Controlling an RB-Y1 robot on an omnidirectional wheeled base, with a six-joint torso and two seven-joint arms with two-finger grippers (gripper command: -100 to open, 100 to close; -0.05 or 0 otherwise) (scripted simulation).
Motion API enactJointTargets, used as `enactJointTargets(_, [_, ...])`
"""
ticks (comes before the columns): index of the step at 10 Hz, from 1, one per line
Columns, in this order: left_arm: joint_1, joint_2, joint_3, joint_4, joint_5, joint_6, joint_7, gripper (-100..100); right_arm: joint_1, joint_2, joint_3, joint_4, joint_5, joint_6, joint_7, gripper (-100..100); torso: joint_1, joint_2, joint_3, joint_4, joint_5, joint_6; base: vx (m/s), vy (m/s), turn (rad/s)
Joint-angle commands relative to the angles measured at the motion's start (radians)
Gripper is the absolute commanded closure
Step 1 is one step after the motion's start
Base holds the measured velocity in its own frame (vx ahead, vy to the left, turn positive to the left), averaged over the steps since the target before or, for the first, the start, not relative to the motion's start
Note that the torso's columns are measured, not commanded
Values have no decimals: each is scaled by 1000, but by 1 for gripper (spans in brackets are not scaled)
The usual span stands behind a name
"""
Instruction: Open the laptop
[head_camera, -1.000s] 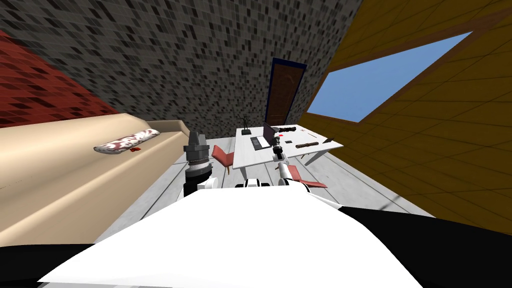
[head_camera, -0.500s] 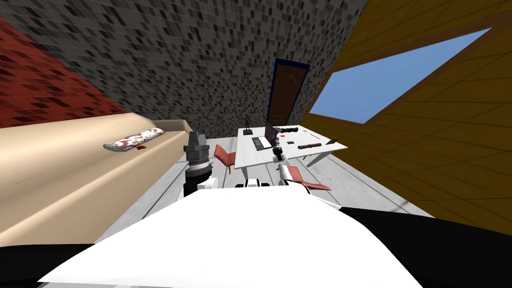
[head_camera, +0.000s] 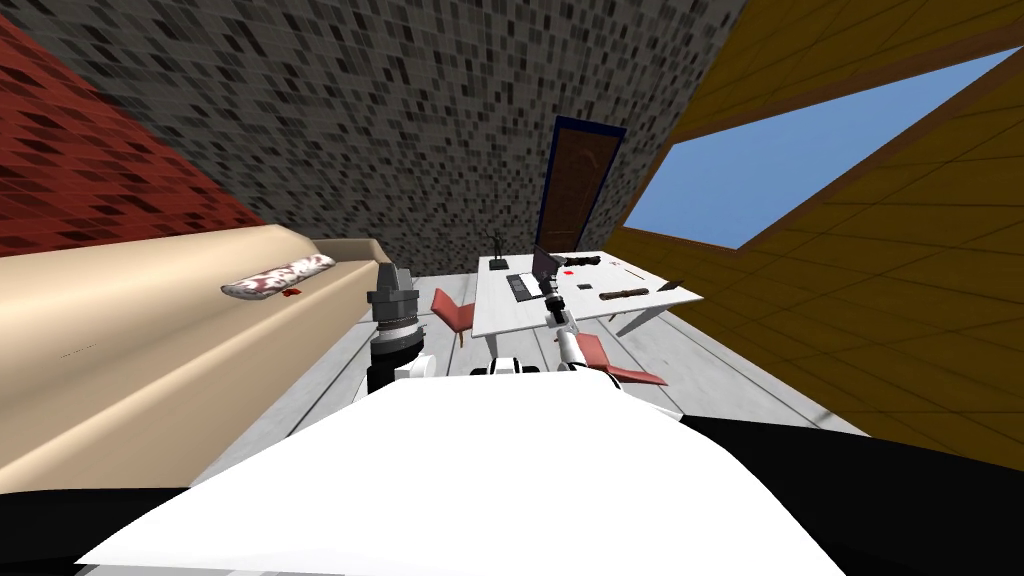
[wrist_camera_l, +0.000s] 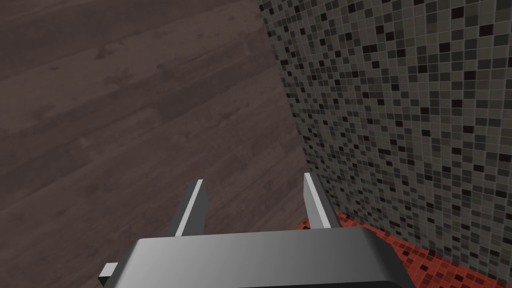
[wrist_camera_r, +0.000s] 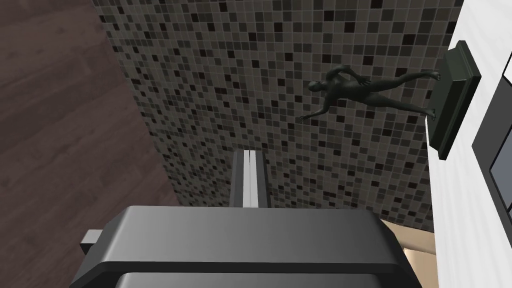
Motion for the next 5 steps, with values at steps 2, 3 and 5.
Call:
enactJointTargets(2, [0,0,0,0,0,0,0,0,-1,-66,-15,11,4,-5,-32,-100,3,1,0,0,1,0,-18,60,38])
enactJointTargets(3, [0,0,0,0,0,0,0,0,-2,-87,-21,16,5,-6,-48,-100,2,1,1,0,1,0,-18,61,50])
enactJointTargets(5, [0,0,0,0,0,0,0,0,-5,-125,-29,27,2,-5,-87,-100,0,0,0,0,0,0,-24,50,41])
